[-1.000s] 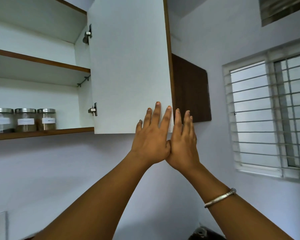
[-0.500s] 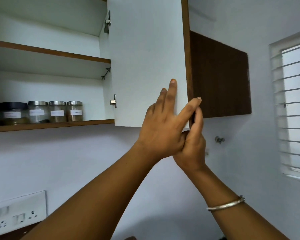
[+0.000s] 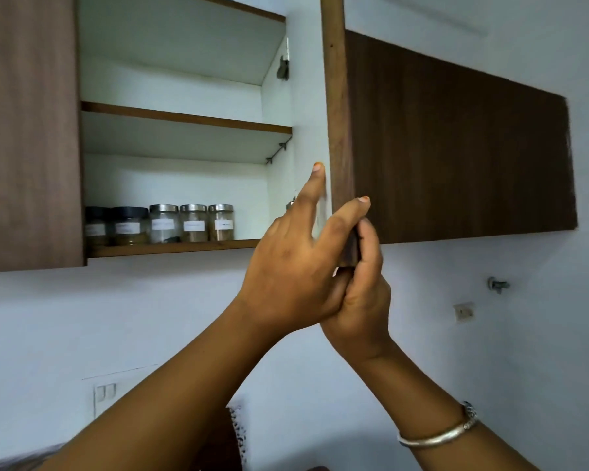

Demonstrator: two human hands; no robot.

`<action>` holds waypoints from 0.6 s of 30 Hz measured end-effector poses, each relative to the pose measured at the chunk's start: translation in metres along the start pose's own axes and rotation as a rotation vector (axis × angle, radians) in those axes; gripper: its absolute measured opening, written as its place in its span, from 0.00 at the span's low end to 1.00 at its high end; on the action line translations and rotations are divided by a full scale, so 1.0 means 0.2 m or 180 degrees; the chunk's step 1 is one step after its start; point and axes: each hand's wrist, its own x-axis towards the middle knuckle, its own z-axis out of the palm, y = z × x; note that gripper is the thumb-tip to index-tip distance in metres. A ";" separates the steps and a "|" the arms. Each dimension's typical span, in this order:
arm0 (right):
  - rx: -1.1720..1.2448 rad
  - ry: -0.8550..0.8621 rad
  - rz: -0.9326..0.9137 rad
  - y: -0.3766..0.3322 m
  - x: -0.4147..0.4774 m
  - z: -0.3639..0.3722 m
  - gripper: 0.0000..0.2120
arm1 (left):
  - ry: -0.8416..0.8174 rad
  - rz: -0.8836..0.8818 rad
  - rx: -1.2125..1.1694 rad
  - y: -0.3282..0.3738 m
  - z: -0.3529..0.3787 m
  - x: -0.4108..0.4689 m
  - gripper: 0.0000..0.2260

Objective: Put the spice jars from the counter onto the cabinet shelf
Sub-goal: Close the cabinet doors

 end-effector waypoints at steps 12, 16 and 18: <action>-0.0244 -0.0266 -0.0796 -0.37 -0.07 0.75 0.16 | 0.0197 -0.1037 -0.0436 -0.61 -0.36 -0.44 0.39; -0.0312 -0.0531 -0.0829 -0.45 -0.10 1.04 0.20 | -0.0039 -0.1507 -0.0276 -0.88 -0.44 -0.58 0.43; -0.0309 -0.0659 -0.0792 -0.46 -0.12 1.17 0.20 | -0.0189 -0.1654 -0.0105 -1.01 -0.46 -0.65 0.41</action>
